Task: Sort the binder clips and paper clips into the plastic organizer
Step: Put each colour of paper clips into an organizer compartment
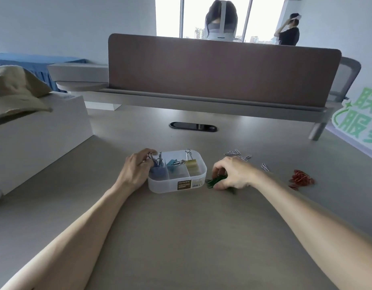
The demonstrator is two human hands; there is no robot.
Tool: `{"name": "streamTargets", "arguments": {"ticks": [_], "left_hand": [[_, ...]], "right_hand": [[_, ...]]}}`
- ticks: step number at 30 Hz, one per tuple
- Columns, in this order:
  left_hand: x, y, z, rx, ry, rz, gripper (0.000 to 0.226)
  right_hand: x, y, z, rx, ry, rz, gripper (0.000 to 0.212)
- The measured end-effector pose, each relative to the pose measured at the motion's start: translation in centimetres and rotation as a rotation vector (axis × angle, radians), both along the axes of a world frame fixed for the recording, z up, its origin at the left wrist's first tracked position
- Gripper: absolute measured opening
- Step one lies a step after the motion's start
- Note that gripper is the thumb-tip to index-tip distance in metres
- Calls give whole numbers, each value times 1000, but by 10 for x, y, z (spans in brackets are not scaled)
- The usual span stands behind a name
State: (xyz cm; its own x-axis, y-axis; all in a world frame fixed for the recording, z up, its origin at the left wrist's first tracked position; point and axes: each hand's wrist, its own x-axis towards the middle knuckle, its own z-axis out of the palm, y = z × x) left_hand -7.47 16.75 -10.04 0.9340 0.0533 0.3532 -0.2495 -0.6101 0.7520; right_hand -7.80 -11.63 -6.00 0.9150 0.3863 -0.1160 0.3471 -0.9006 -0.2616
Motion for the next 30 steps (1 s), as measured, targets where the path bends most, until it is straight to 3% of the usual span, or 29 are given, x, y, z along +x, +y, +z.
{"name": "streamTargets", "arguments": {"ticks": [3, 7, 18, 25, 30], "left_hand": [[1, 0, -1, -1, 3, 4, 40], [0, 1, 0, -10, 13, 2, 42], [-2, -1, 2, -9, -3, -23, 43], [-3, -1, 2, -14, -17, -32, 42], [-3, 0, 2, 0, -10, -44, 42]], "right_hand": [[-2, -3, -1, 86, 38, -36, 13], [-7, -8, 2, 226, 98, -76, 21], [-11, -18, 28, 539, 119, -229, 11], [1, 33, 61, 663, 214, -131, 9], [8, 63, 49, 589, 263, -142, 10]]}}
